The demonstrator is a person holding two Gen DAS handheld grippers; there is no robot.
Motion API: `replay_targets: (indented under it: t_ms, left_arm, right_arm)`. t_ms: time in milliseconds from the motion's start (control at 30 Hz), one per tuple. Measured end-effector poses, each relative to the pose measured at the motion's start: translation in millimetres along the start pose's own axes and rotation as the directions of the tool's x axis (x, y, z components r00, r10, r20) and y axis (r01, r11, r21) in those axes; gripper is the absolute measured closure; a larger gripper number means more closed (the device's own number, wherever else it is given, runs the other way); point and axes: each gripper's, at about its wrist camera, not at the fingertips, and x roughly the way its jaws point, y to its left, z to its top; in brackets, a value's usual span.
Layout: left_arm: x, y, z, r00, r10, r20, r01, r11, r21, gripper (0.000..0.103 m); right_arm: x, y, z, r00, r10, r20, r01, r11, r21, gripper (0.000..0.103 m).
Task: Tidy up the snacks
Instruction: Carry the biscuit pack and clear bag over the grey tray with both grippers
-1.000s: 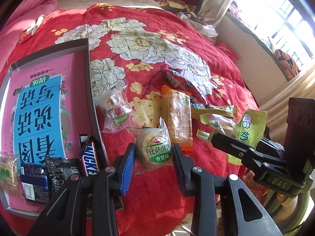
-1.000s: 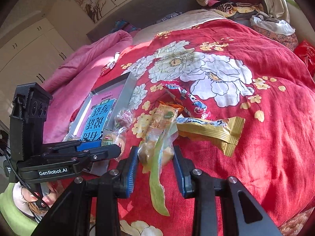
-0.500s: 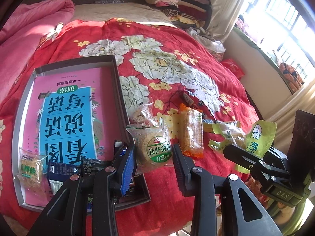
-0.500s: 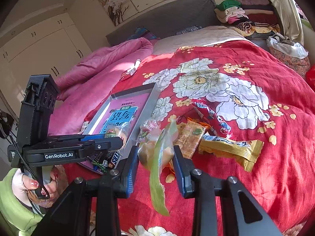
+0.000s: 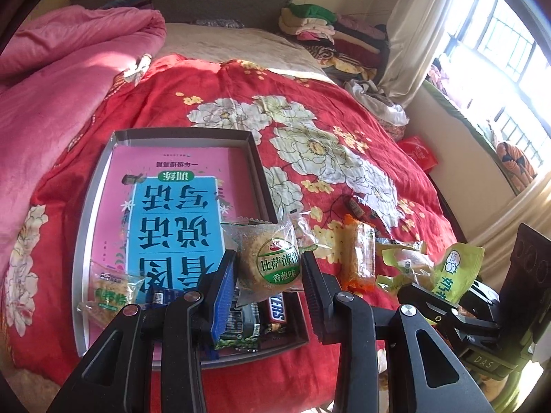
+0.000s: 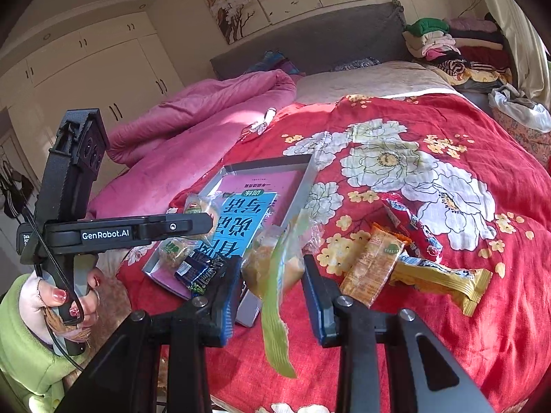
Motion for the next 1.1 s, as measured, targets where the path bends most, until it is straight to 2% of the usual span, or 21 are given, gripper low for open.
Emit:
replay_targets:
  t_ms: [467,1100]
  left_arm:
    - [-37.3,53.2,-0.7,0.995,0.07,0.064,-0.063,0.993,-0.101,0.064]
    - [-47.0,97.8,-20.3,0.988,0.15,0.042,-0.142,0.976,-0.165,0.064]
  right_arm:
    - [10.9,30.8,8.2,1.0,0.029,-0.009,-0.029,0.998,-0.051,0.068]
    - [31.0,59.5,16.8,0.998,0.055,-0.025,-0.057,0.993,-0.104,0.068]
